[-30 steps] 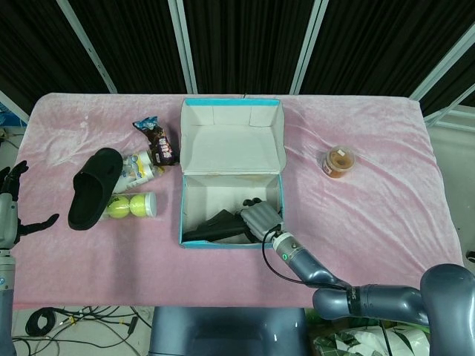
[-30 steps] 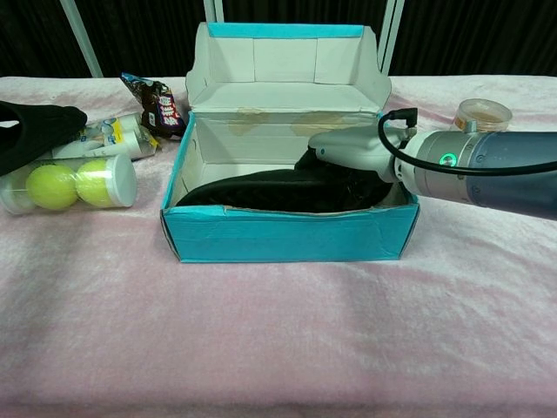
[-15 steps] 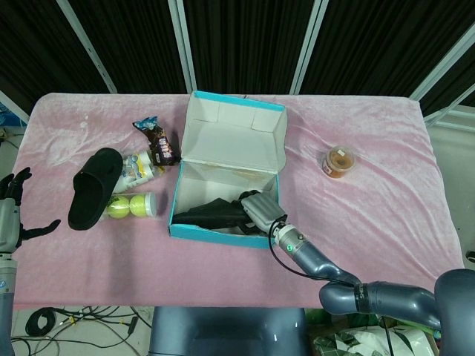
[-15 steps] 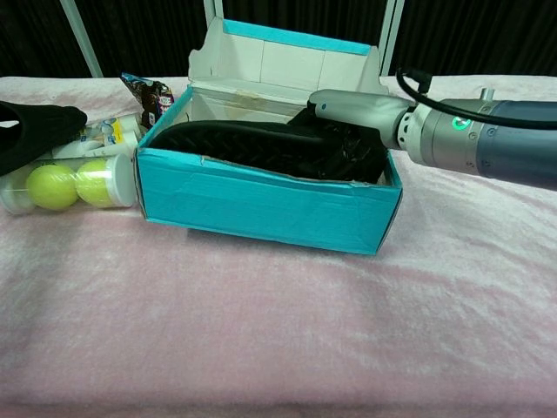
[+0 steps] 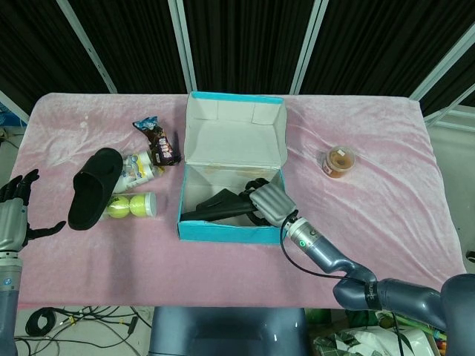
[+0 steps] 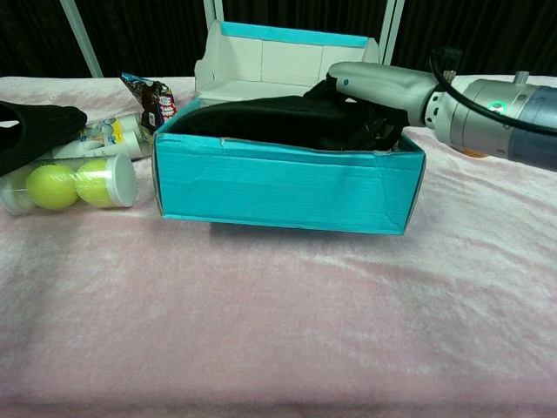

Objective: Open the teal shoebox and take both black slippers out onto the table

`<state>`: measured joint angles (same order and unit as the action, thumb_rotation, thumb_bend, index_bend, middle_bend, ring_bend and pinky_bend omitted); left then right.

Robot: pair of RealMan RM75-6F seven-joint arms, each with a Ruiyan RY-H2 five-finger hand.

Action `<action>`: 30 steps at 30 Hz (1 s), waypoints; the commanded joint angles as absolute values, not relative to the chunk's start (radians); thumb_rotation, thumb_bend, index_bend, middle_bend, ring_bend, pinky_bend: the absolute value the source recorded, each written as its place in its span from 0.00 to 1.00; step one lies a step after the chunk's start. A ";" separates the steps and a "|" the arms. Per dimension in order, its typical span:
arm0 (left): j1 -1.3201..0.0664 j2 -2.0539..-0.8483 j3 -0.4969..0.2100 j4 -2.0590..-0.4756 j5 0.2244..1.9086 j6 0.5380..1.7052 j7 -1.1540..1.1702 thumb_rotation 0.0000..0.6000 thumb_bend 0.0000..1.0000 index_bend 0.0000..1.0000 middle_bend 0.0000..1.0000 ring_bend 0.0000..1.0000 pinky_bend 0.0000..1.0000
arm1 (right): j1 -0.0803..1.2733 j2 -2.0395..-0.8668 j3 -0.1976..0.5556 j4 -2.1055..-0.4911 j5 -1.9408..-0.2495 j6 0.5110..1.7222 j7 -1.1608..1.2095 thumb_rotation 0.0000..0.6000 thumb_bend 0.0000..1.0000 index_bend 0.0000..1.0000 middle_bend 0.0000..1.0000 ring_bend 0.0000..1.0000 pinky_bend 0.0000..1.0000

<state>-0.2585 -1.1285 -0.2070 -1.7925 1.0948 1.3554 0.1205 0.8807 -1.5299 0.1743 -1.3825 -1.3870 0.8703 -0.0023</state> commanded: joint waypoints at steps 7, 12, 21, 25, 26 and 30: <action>-0.262 -1.128 -0.208 -1.818 1.089 1.359 0.152 1.00 0.00 0.05 0.13 0.02 0.09 | 0.892 -1.606 0.119 -1.216 -1.486 0.905 0.002 1.00 0.61 0.76 0.55 0.27 0.24; -0.266 -1.128 -0.208 -1.823 1.083 1.353 0.162 1.00 0.00 0.05 0.13 0.02 0.10 | 0.892 -1.631 0.139 -1.167 -1.472 0.919 0.029 1.00 0.60 0.76 0.55 0.27 0.24; -0.271 -1.138 -0.212 -1.814 1.079 1.346 0.155 1.00 0.00 0.05 0.13 0.02 0.10 | 0.854 -1.566 0.171 -1.211 -1.448 0.978 0.089 1.00 0.60 0.76 0.55 0.27 0.24; -0.270 -1.137 -0.218 -1.814 1.083 1.351 0.144 1.00 0.00 0.05 0.13 0.02 0.10 | 0.799 -1.461 0.179 -1.318 -1.461 1.060 0.136 1.00 0.60 0.76 0.54 0.27 0.24; -0.269 -1.137 -0.218 -1.814 1.084 1.352 0.142 1.00 0.00 0.05 0.13 0.02 0.10 | 0.791 -1.444 0.177 -1.335 -1.464 1.069 0.141 1.00 0.60 0.76 0.54 0.27 0.24; -0.261 -1.129 -0.217 -1.817 1.087 1.360 0.133 1.00 0.00 0.05 0.13 0.02 0.10 | 0.739 -1.376 0.163 -1.391 -1.476 1.124 0.166 1.00 0.60 0.76 0.54 0.27 0.24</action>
<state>-0.2623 -1.1302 -0.2176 -1.8159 1.0861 1.3584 0.1343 0.7685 -1.4077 0.1700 -1.3600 -1.4656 1.0933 0.1450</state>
